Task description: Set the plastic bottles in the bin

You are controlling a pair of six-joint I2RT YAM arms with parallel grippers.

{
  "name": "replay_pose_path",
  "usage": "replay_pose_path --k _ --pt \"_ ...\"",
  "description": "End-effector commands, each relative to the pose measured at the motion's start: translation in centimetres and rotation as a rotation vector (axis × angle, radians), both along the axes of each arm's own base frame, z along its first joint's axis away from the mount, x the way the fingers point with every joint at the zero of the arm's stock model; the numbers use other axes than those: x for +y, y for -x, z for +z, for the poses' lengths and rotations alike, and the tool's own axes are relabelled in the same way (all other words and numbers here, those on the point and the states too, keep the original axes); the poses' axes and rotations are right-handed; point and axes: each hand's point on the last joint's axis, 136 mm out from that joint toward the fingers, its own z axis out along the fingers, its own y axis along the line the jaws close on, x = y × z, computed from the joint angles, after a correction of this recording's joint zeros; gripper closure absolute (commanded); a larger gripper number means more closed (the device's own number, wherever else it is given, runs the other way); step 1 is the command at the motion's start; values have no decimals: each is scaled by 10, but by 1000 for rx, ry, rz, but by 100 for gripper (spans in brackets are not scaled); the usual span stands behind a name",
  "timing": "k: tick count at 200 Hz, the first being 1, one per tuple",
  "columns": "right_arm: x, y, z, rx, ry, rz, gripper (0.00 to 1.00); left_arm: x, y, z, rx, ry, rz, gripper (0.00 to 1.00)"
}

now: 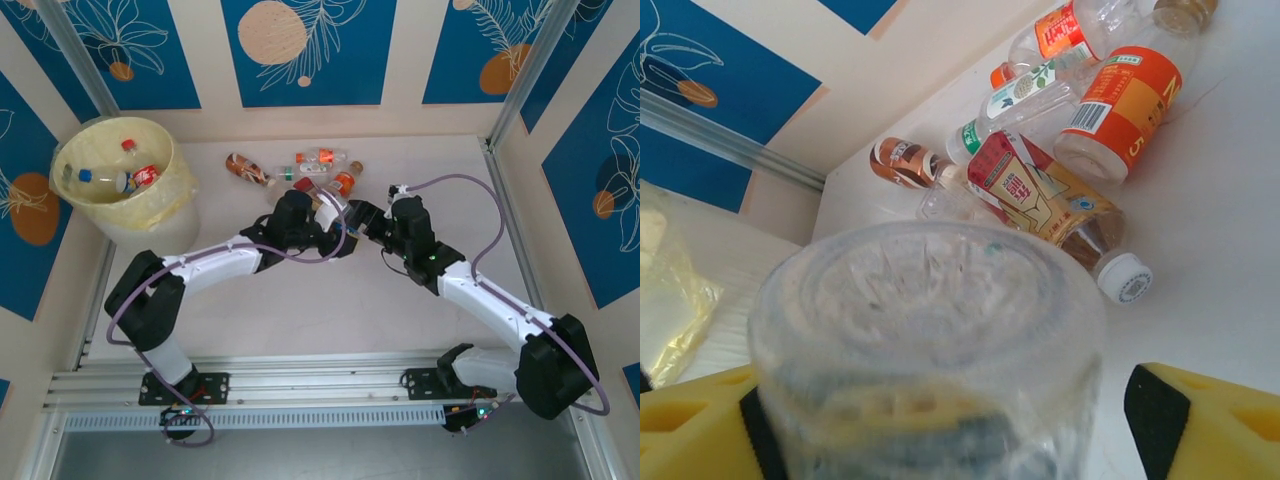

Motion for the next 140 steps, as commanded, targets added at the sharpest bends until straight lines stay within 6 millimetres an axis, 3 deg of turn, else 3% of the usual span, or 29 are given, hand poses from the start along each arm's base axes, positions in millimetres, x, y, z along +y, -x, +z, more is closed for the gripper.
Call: replay_pose_path --k 1,37,72,112,140 --pt "-8 3 40 -83 -32 -21 9 8 -8 2 -19 -2 47 57" --pt "-27 9 49 -139 4 -55 0 20 -17 7 -43 -3 114 57" --pt "-41 14 50 -159 48 -79 0 37 -27 18 -79 1 200 59" --pt "-48 14 34 -150 84 -98 0 70 -41 40 -143 -13 349 59" --pt "-44 15 34 -170 75 -71 0 86 -41 58 -165 -2 382 60"
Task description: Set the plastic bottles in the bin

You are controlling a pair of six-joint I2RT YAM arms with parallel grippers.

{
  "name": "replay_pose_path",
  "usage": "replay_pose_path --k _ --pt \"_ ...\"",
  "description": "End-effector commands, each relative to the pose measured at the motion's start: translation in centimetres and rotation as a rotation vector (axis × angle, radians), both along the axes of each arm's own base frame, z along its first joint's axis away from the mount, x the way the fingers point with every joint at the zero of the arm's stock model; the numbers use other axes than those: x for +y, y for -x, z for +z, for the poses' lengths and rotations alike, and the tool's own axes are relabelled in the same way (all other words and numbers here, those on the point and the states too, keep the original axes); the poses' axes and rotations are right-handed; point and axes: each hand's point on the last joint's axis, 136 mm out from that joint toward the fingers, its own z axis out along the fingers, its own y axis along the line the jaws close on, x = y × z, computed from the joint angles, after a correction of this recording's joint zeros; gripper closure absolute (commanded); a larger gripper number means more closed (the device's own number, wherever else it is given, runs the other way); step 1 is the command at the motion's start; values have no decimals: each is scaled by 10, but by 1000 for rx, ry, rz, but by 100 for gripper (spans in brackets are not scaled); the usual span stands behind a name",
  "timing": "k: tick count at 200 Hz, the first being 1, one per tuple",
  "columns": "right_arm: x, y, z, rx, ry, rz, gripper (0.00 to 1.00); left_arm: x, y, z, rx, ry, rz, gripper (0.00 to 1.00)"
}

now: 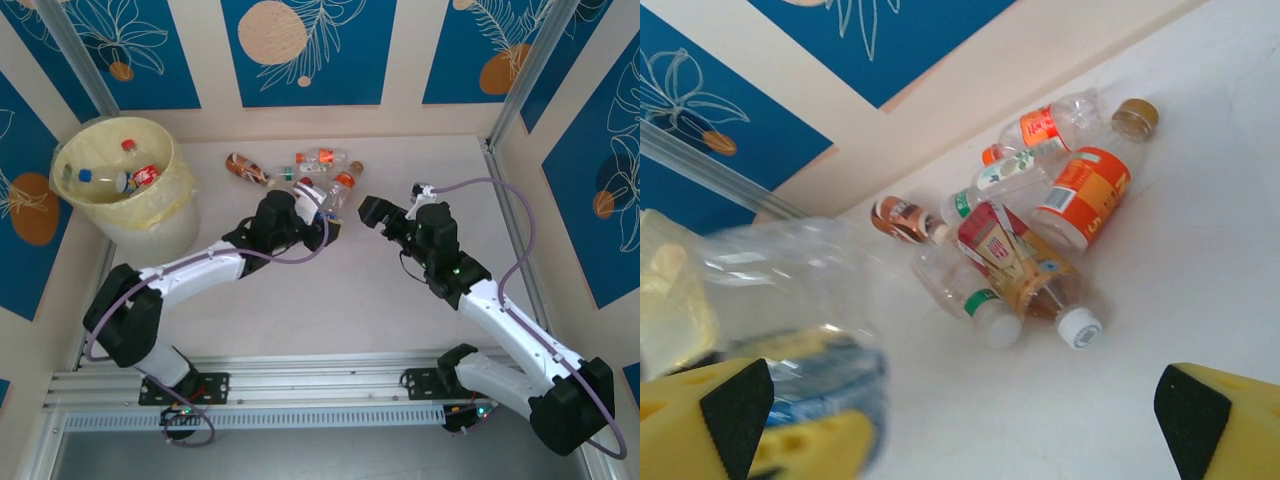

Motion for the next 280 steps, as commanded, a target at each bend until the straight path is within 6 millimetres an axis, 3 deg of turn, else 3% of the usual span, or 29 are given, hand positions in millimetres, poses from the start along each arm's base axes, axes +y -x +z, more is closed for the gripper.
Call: replay_pose_path --k 1,52,94,146,187,237,280 --pt "-3 0 5 -44 15 2 0 22 -5 21 -40 12 78 60" --pt "18 10 22 -156 24 156 0 63 -3 70 -145 0 214 60" --pt "35 21 35 -218 18 252 0 86 16 123 -273 32 245 60" --pt "35 21 44 -232 3 243 0 121 27 182 -466 13 346 60" --pt "34 16 40 -226 -1 223 0 175 15 225 -580 -64 611 60" --pt "40 12 39 -208 -13 241 1 250 -13 239 -486 -90 804 60" --pt "44 14 42 -212 -16 267 0 313 -33 222 -320 -110 912 57"
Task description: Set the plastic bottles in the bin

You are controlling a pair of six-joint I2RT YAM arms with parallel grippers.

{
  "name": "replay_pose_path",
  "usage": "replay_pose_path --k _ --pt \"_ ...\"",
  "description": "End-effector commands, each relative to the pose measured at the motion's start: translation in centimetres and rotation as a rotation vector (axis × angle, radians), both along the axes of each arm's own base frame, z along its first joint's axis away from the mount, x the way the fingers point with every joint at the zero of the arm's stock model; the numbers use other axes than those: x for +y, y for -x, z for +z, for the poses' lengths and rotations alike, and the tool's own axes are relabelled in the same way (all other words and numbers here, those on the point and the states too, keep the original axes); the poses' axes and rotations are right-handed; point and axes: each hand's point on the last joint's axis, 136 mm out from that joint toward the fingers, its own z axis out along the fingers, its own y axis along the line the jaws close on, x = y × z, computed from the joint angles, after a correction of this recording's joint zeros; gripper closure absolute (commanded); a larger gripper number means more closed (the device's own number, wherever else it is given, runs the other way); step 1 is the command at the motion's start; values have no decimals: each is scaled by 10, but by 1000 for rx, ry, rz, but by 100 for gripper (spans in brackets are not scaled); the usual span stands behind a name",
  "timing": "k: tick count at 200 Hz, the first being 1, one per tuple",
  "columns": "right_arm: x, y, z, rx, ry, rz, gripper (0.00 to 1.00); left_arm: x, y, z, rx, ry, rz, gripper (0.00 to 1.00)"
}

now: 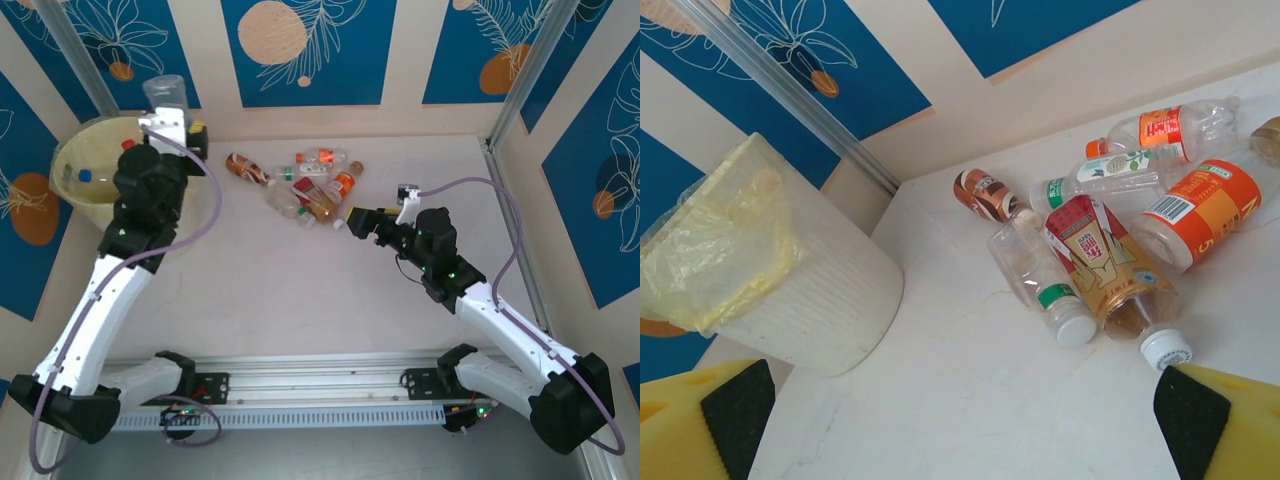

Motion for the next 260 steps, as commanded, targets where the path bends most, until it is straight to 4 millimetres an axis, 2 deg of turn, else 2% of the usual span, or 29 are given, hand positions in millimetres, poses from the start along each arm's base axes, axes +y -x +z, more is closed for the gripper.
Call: replay_pose_path --k 1,55,122,155,183,216,260 --pt "8 2 25 -58 -31 40 0 23 -7 -17 120 62 18 57" --pt "20 9 30 -72 -20 126 0 66 -32 -43 192 203 30 56" --pt "16 9 24 -44 7 103 1 105 -74 -84 250 299 64 55" --pt "12 6 23 -38 14 80 0 95 -86 -109 288 323 -5 49" --pt "12 6 24 -38 18 79 0 95 -94 -117 290 330 -20 47" --pt "11 5 25 -35 19 74 0 85 -92 -111 297 361 -69 20" --pt "11 5 23 -29 21 73 0 86 -87 -100 297 373 -55 6"
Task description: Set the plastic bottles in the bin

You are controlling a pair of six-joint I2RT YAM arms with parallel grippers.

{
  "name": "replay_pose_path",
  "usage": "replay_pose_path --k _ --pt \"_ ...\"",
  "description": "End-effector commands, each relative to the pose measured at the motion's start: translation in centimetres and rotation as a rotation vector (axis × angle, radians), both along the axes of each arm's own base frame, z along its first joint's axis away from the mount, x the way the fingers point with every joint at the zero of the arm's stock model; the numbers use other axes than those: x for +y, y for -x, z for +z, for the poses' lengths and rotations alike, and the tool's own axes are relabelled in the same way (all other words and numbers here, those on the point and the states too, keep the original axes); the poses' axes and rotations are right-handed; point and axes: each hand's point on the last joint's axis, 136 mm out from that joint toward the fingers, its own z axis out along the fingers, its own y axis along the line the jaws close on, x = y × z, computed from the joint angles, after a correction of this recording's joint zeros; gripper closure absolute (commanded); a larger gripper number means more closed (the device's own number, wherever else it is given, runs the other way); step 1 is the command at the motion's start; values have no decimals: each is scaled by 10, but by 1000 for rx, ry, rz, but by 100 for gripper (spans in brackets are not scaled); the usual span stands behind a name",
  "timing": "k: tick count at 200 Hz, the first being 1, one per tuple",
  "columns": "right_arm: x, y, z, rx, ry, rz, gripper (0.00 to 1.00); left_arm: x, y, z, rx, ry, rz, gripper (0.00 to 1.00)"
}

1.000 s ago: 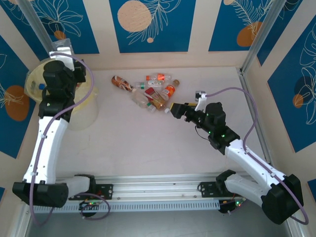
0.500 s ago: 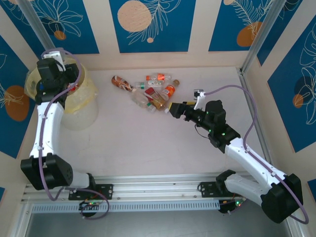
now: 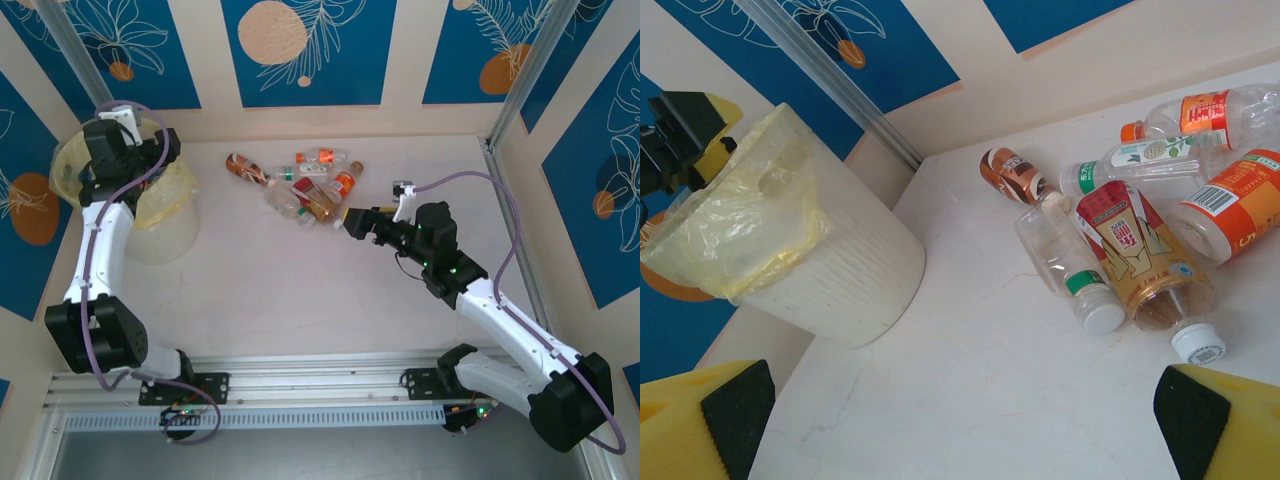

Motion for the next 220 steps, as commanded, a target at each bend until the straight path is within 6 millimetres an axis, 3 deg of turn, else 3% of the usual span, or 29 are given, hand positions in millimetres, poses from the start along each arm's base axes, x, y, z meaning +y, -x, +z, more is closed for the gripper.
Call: replay_pose_path --k 1,20,47,121,155,183,220 --pt "0 -1 14 -37 3 -6 0 3 5 23 -37 11 6 6" --pt "0 0 14 -37 4 -3 0 1 6 23 -36 23 3 0" --pt "-1 0 13 -34 5 -7 0 1 6 19 -20 40 7 0" --pt "-4 1 11 -26 8 -22 0 27 24 18 6 55 221 0" --pt "-8 0 9 -25 14 -43 0 20 35 23 23 16 276 0" --pt "-10 -1 8 -21 19 -56 0 -5 45 37 -12 -49 298 0" --pt "-16 -4 0 9 29 -92 0 -79 39 45 -48 -108 134 0"
